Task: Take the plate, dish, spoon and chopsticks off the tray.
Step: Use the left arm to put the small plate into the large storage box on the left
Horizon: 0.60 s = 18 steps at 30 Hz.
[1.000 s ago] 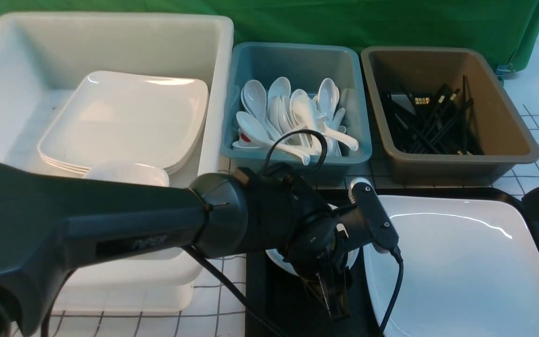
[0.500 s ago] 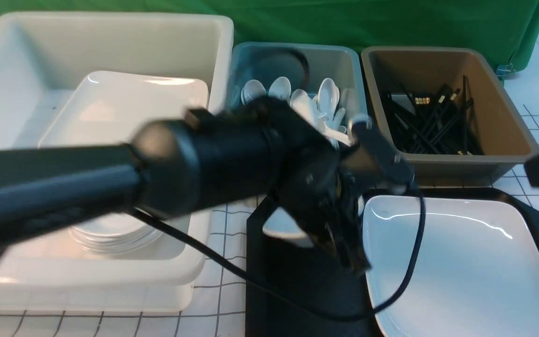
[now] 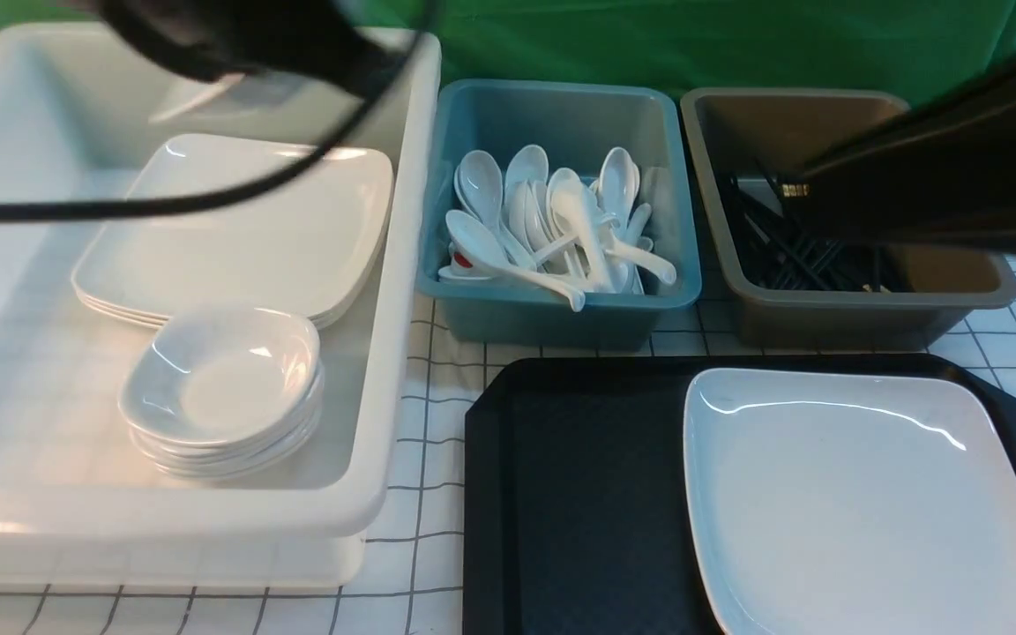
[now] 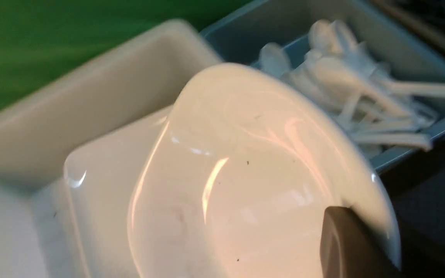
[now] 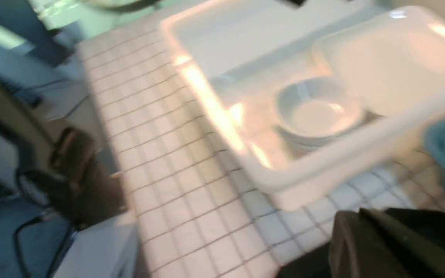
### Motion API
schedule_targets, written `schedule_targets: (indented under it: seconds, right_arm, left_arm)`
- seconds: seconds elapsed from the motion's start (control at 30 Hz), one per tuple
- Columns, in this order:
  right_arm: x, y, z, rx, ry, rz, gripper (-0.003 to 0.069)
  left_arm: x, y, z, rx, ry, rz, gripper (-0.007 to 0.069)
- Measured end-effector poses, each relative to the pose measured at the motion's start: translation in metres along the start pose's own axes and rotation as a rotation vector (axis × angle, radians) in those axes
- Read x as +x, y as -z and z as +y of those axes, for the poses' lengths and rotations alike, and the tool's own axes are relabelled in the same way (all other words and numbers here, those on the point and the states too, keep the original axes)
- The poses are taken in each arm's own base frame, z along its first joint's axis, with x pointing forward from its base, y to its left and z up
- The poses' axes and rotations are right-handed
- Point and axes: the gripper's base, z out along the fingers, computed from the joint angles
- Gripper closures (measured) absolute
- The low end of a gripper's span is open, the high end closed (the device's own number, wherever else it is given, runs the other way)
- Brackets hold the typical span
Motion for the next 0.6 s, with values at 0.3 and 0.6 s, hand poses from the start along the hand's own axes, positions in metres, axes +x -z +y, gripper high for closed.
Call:
schedule_targets:
  seconds: [0.3, 0.6]
  right_arm:
    - [-0.018, -0.082, -0.01, -0.001, -0.002, 0.147, 0.0659]
    - [-0.017, -0.095, -0.024, 0.077, -0.042, 0.187, 0.0659]
  left_arm:
    - [0.085, -0.081, 0.02, -0.026, 0.093, 0.275, 0.0609]
    - [0.115, -0.107, 0.003, 0.046, 0.1, 0.275, 0.0578]
